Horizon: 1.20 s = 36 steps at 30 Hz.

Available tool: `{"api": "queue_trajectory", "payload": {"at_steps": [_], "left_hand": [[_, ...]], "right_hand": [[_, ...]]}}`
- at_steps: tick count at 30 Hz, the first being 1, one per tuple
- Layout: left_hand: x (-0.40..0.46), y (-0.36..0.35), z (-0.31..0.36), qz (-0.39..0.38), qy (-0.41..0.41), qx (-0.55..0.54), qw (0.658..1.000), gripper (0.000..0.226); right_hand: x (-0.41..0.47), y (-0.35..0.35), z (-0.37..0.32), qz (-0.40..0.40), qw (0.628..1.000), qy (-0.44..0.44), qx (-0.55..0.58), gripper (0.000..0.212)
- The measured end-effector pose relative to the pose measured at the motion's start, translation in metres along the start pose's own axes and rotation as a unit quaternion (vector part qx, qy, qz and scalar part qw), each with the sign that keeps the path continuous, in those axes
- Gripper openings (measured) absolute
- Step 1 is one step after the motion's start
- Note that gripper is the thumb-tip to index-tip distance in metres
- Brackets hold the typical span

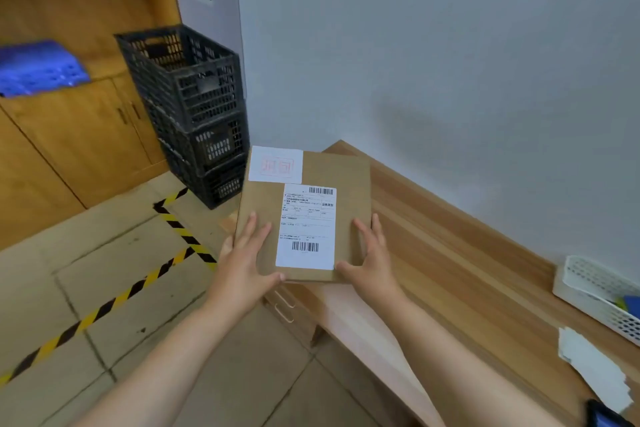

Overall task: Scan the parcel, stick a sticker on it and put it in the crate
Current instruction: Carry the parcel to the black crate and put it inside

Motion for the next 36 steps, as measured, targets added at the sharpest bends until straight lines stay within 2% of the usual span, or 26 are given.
{"api": "queue_trajectory", "payload": {"at_steps": [9, 14, 23, 29, 36], "left_hand": [[0.036, 0.129, -0.175, 0.042, 0.063, -0.013, 0.997, 0.088], [0.055, 0.166, -0.246, 0.054, 0.094, -0.012, 0.994, 0.089], [0.127, 0.206, -0.324, 0.079, 0.125, -0.002, 0.989, 0.087], [0.219, 0.246, -0.371, 0.104, 0.119, -0.004, 0.987, 0.086], [0.327, 0.307, -0.413, 0.115, 0.138, 0.032, 0.983, 0.085]], "right_hand": [[0.057, -0.203, -0.093, -0.093, 0.994, 0.053, 0.02, 0.081], [0.089, -0.28, -0.124, -0.133, 0.987, 0.086, -0.018, 0.083], [0.181, -0.372, -0.153, -0.168, 0.978, 0.106, -0.068, 0.082], [0.274, -0.429, -0.19, -0.179, 0.97, 0.141, -0.08, 0.077], [0.388, -0.494, -0.232, -0.196, 0.968, 0.141, -0.069, 0.075]]}}
Point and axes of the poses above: each hand's wrist, its own x-axis towards the middle knuckle, its own y-axis out of the back of the hand, z = x × y, the point moved 6 cm from there along x, towards the middle knuckle, and after that the axes turned 13 degrees about x, right-handed, at the moved point
